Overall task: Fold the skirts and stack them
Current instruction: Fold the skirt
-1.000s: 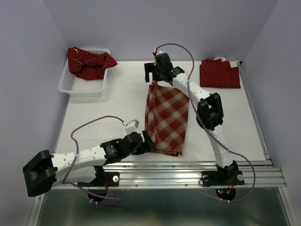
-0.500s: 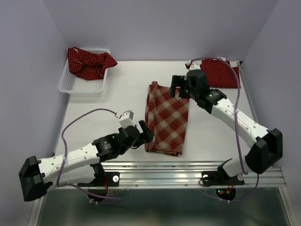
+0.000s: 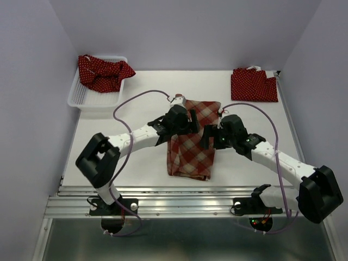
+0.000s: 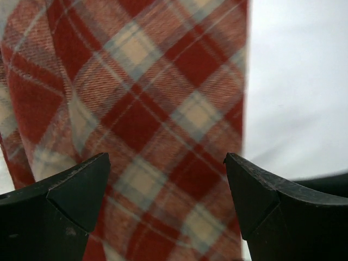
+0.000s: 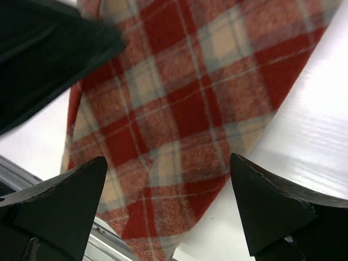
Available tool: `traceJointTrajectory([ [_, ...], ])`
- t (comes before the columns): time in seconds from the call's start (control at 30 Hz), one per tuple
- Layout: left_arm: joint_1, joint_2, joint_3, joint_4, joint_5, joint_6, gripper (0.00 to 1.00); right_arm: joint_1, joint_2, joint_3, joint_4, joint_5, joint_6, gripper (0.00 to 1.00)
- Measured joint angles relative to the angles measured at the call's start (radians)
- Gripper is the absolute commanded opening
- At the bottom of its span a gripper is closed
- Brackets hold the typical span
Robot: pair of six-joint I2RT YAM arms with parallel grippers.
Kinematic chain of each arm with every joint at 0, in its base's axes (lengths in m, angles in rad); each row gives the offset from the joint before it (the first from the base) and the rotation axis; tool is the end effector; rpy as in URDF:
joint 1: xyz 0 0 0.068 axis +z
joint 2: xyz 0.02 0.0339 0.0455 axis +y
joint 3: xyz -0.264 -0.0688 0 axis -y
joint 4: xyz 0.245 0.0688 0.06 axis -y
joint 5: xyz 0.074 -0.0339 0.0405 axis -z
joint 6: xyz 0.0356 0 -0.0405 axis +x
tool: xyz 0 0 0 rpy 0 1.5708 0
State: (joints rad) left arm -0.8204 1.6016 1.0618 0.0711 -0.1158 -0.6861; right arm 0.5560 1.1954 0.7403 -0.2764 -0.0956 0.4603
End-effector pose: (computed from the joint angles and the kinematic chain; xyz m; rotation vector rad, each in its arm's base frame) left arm 0.2531 -0.2654 0.2535 0.0674 2.1371 -0.8079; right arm 0.2115 0.1354 0.2322 -0.1646 2.3757 0.6163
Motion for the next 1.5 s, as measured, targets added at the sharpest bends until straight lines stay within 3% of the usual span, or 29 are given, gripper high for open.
traceJointTrajectory([
  [0.17, 0.105, 0.188, 0.046, -0.010, 0.108, 0.058, 0.99, 0.050, -0.009, -0.113, 0.080, -0.121, 0.001, 1.00],
  [0.4, 0.211, 0.211, 0.046, 0.001, 0.161, 0.114, 0.99, 0.131, 0.043, -0.179, 0.167, -0.167, -0.008, 1.00],
  [0.67, 0.227, 0.262, 0.047, 0.045, 0.212, 0.159, 0.99, 0.133, 0.096, -0.204, 0.214, -0.143, -0.007, 1.00],
  [0.97, 0.226, 0.198, 0.051, -0.019, 0.221, 0.173, 0.99, 0.226, 0.063, -0.055, 0.082, -0.092, -0.030, 1.00],
  [1.23, 0.149, 0.013, 0.050, -0.042, 0.246, 0.142, 0.99, 0.446, 0.036, 0.031, 0.076, 0.011, -0.008, 1.00],
  [1.33, 0.063, -0.034, 0.002, -0.029, 0.242, 0.112, 0.99, 0.454, 0.006, -0.003, 0.072, 0.015, 0.016, 1.00],
  [1.5, -0.038, -0.074, -0.201, 0.020, 0.251, 0.029, 0.99, 0.454, -0.168, -0.062, 0.027, -0.007, 0.037, 1.00],
])
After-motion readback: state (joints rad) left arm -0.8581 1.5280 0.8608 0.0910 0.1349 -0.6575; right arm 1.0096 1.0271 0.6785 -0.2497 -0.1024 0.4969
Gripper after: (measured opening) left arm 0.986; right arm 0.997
